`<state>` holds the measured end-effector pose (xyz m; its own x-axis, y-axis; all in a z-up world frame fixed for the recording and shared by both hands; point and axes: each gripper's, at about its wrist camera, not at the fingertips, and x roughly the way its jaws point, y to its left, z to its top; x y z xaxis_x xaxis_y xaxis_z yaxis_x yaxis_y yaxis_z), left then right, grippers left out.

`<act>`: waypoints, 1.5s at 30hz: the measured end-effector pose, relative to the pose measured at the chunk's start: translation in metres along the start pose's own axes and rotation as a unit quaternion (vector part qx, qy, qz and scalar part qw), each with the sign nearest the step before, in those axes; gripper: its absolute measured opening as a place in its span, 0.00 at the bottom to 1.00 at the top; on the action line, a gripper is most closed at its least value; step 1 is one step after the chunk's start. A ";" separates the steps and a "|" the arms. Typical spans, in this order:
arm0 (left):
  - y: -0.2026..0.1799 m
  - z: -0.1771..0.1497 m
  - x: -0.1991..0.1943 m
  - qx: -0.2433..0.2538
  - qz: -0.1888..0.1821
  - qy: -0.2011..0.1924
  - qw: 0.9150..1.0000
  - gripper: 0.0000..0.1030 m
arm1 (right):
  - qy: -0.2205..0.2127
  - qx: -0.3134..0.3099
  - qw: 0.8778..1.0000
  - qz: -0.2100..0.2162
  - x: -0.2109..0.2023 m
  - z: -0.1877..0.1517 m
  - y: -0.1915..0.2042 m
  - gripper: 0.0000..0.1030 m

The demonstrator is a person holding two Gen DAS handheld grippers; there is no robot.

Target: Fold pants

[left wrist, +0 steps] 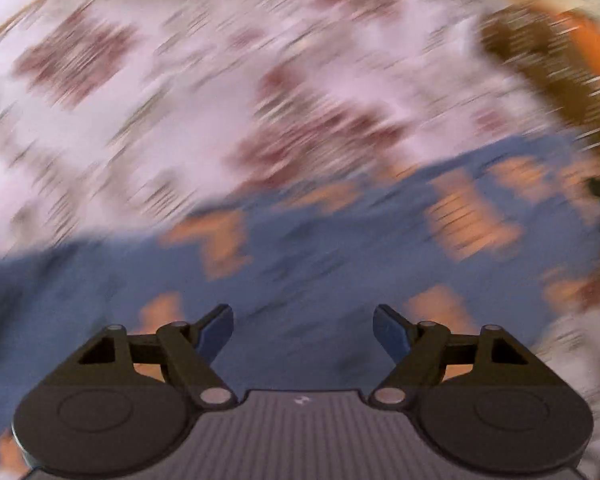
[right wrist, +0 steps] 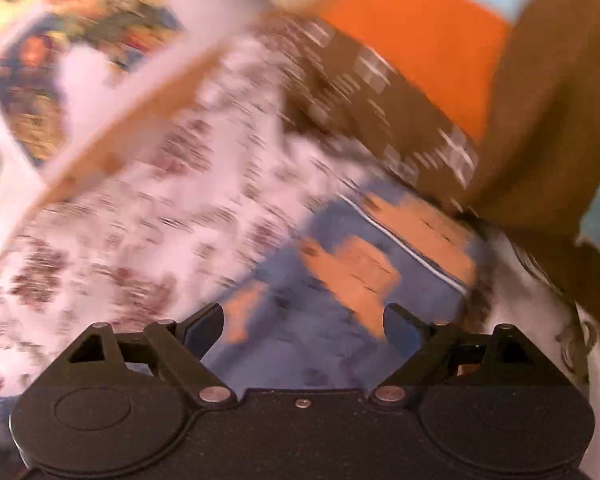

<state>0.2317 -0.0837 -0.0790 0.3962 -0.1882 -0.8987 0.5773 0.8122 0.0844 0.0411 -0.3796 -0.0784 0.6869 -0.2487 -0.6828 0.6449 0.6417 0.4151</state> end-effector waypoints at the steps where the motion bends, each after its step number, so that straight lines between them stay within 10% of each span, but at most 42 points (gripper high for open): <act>1: 0.014 -0.004 0.005 -0.011 0.014 0.012 1.000 0.81 | 0.013 0.017 1.000 -0.020 0.007 0.002 -0.009 0.84; 7: 0.061 -0.011 -0.025 -0.062 -0.037 -0.014 0.997 0.90 | 0.027 0.041 0.999 -0.008 -0.007 0.010 -0.011 0.90; 15: 0.016 0.017 -0.034 0.112 -0.065 -0.138 0.982 0.97 | 0.105 -0.129 0.976 0.139 0.027 0.041 0.051 0.99; 19: -0.013 0.032 -0.003 0.162 -0.057 -0.145 0.974 0.94 | 0.170 -0.104 0.967 0.161 0.081 0.055 0.036 0.94; 23: -0.018 0.042 0.033 0.157 0.033 -0.145 0.976 0.89 | 0.152 -0.024 0.967 0.202 0.103 0.078 -0.002 0.89; 29: 0.035 0.046 0.027 0.062 0.050 -0.152 0.985 0.88 | 0.069 0.001 0.982 0.175 0.083 0.097 -0.015 0.94; 35: 0.102 0.036 -0.016 0.081 0.046 -0.176 0.980 1.00 | 0.048 -0.132 0.978 0.153 0.073 0.082 0.032 0.99; 45: 0.104 0.042 -0.022 0.193 -0.077 -0.114 0.971 0.99 | 0.068 -0.445 0.868 0.209 0.066 -0.011 0.170 0.99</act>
<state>0.3131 -0.0183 -0.0325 0.4063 -0.4433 -0.7990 0.8497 0.5048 0.1520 0.1922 -0.2787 -0.0597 0.7145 0.1896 -0.6735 -0.2060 0.9769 0.0565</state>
